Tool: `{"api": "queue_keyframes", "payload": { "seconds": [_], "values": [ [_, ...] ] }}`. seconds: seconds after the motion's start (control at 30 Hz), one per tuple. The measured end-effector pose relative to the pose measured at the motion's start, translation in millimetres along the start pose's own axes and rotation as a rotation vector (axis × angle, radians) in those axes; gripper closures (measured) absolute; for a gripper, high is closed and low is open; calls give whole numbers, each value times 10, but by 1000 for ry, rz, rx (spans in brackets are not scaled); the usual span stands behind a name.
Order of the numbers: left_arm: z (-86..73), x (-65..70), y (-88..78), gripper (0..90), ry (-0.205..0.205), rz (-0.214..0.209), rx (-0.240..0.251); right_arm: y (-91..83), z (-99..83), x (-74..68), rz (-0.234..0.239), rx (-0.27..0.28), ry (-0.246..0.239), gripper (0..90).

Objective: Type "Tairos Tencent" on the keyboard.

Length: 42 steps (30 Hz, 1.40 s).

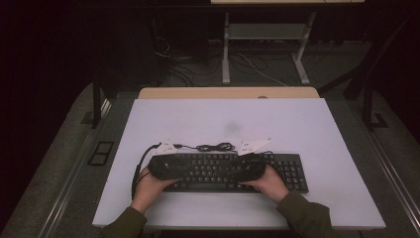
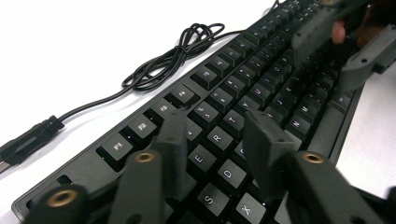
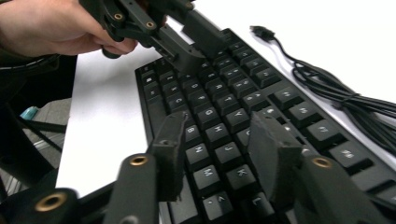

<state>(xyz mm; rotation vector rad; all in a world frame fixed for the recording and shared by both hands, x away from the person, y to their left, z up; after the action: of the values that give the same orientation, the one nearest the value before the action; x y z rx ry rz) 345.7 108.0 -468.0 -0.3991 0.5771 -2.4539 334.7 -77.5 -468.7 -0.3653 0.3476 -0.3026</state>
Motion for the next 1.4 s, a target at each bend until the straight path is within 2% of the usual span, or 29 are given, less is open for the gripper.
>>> {"api": "queue_keyframes", "payload": {
  "seconds": [0.17, 0.43, 0.73, 1.2, 1.4],
  "values": [
    [-14, -5, 5, 467, -4, 14, 2, 41, -10, -41, 1, -14, -15, 728],
    [-18, -9, 14, 391, -7, 19, 11, 148, -45, -91, -12, -60, -40, 891],
    [-19, -7, 11, 373, -7, 18, 15, 252, -96, -134, -26, -112, -57, 893],
    [-18, -16, 5, 373, -9, 21, 18, 282, -135, -122, -43, -138, -54, 894],
    [-15, -15, 4, 373, -5, 22, 18, 275, -124, -121, -41, -126, -49, 893]
  ]
}}
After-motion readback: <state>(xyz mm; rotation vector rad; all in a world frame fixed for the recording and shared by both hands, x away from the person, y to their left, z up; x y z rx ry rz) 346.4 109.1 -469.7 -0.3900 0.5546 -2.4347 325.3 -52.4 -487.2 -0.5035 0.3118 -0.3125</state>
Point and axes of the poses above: each handheld gripper's, and its own axes: y roughly forward along the jaws, z roughly out of its top, x roughly to its right, the point moved 7 cm from there along y, roughly forward along the jaws, and after that the axes turned 7 degrees about x, right-handed, at the moved point
